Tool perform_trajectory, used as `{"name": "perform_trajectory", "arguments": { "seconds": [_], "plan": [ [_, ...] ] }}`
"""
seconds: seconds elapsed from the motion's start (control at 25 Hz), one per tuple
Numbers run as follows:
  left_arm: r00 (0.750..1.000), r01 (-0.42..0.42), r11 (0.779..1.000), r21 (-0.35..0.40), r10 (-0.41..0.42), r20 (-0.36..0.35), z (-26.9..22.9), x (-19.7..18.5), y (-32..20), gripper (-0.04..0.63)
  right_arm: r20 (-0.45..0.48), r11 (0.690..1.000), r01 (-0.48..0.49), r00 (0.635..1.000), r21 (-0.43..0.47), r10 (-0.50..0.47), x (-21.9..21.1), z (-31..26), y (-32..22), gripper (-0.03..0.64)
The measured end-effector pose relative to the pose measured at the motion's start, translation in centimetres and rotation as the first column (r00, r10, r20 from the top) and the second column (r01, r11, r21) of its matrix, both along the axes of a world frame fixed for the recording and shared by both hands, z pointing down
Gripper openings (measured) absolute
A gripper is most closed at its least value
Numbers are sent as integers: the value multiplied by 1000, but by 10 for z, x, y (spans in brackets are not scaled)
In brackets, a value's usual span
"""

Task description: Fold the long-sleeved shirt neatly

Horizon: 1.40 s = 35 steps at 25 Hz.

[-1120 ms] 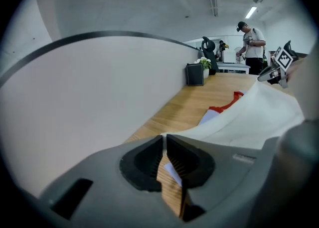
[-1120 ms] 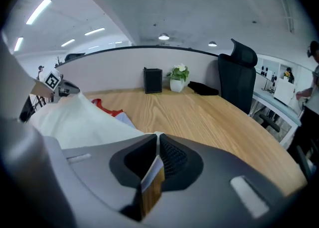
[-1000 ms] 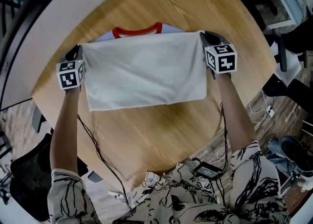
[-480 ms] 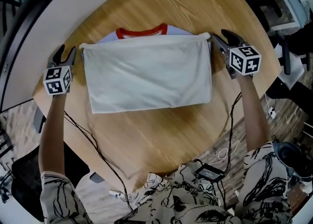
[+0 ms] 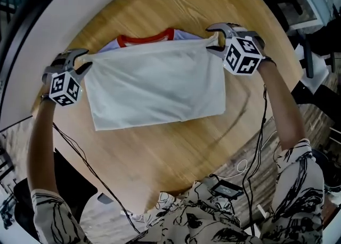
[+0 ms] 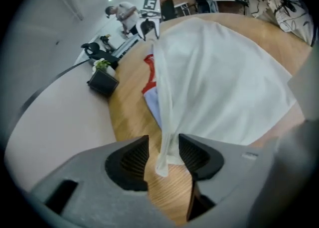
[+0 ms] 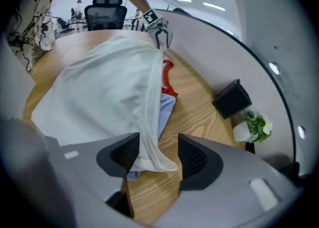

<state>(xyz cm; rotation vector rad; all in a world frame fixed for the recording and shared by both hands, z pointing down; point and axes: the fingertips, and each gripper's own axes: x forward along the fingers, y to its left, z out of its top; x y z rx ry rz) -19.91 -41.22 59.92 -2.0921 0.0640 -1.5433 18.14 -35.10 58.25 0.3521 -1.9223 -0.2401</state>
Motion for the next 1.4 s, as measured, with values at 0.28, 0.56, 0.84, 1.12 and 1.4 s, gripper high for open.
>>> {"name": "perform_trajectory", "arguments": {
  "seconds": [0.28, 0.56, 0.84, 1.12, 1.4],
  "plan": [
    [998, 30, 999, -39, -32, -62, 1, 19, -3, 17, -14, 999, -27, 1000, -45, 27, 3, 10, -4, 95],
    [927, 288, 934, -212, -327, -183, -2, 18, -33, 15, 171, 964, -222, 954, -144, 245, 18, 8, -17, 20],
    [816, 485, 817, -313, -551, -173, 12, 18, -46, 23, 138, 901, -418, 892, -114, 431, 26, 22, -37, 56],
    [387, 685, 504, -526, -863, -325, -9, -16, -71, 198, 409, 583, -784, 471, -213, 782, 79, -1, -57, 182],
    [24, 684, 478, -551, -770, -637, -84, -41, -44, 106, 620, 557, -823, 382, -109, 685, 93, -81, -33, 138]
  ]
}}
